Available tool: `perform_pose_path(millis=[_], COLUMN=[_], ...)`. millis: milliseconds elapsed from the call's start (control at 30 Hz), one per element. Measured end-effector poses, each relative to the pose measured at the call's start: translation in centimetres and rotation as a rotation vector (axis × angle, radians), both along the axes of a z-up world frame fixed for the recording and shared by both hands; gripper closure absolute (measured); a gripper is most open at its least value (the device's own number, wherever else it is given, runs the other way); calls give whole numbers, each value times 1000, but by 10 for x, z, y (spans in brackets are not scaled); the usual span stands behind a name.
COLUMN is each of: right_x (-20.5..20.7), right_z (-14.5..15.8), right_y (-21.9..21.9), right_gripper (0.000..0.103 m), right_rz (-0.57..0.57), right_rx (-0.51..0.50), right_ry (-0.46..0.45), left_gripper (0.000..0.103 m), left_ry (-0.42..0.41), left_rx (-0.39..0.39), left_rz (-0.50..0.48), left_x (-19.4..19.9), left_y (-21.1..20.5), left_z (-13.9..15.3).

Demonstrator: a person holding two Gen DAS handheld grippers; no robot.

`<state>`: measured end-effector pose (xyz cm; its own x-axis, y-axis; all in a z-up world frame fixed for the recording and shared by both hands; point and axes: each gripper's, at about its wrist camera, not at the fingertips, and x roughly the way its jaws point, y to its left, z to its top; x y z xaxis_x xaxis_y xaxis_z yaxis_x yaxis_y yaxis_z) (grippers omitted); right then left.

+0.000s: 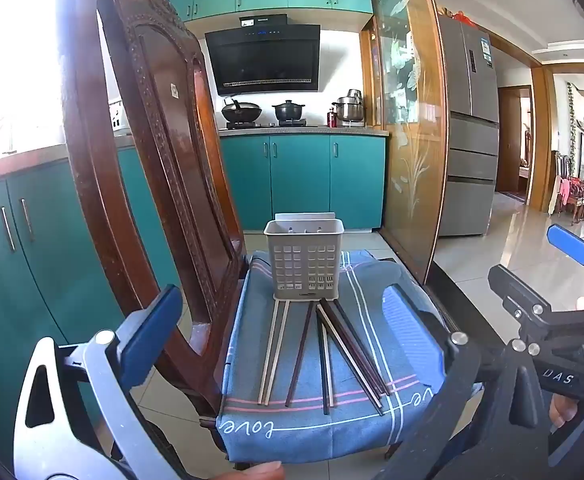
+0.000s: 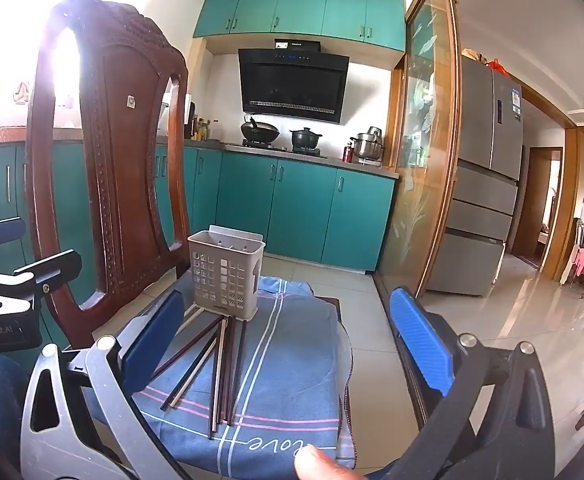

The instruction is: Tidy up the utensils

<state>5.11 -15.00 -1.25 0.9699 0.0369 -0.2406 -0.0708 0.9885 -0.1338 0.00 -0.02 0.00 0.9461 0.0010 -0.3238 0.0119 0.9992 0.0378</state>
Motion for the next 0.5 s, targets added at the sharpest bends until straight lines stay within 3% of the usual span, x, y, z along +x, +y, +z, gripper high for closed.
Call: perform_pose_path(millis=[500], right_x=[-4], right_z=[0], right_y=[-11], right_gripper=[2], right_rz=[3], right_rx=[10], right_ry=[-4], left_gripper=[3], left_ry=[4], left_rx=[2], left_rz=[-4], left_x=[1], left_y=[-2], left_z=[6])
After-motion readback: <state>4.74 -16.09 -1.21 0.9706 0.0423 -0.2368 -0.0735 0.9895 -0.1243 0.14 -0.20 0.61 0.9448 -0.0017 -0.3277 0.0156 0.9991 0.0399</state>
